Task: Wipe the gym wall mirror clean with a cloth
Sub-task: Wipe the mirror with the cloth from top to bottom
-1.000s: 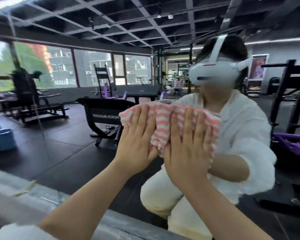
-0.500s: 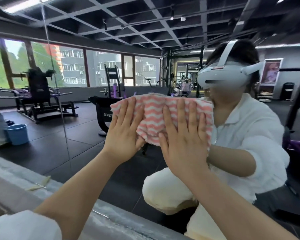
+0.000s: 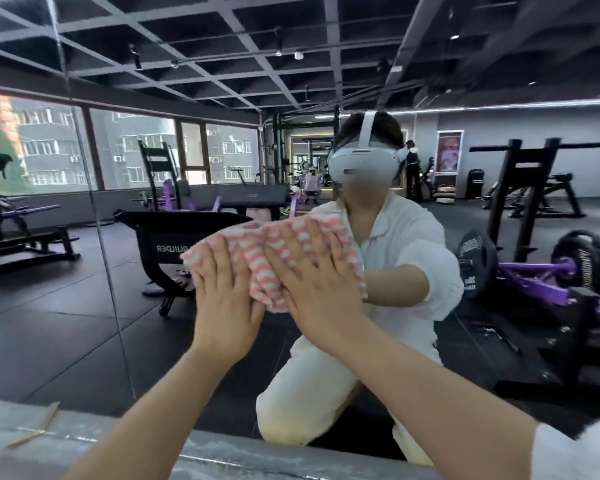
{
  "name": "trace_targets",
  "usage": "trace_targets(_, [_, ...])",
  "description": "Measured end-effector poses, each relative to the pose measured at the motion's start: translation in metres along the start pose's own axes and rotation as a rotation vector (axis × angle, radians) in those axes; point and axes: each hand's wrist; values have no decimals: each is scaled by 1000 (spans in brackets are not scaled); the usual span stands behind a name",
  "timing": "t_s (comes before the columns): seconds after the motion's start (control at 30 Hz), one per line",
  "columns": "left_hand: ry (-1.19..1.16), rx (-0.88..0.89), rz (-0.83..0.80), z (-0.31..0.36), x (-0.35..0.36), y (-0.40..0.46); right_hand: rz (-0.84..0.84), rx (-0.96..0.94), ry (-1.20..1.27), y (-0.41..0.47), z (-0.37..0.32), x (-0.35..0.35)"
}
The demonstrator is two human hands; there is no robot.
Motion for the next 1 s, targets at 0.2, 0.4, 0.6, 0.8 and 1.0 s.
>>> trace_targets(0.2, [81,222,59,45,-1,31,68,136,-84,-22,39,-15])
trace_targets(0.4, [83,243,142,0,-19,63,86,159,-78,33,30,-11])
trace_targets(0.6, [-20,-41,92,-78,-35,47,82,63,24,95,-28,-3])
trace_targets(0.8, [-275,-305,22,-111,-23,-12,-61,-205,38,96,-87,15])
trace_targets(1.0, [-317,-468,-80,-103,-14,-47,-206,-367,79,77,-95,19])
Point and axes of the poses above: each hand's wrist, its own y-axis towards the middle knuckle, its own x-axis out of the palm, z = x × y
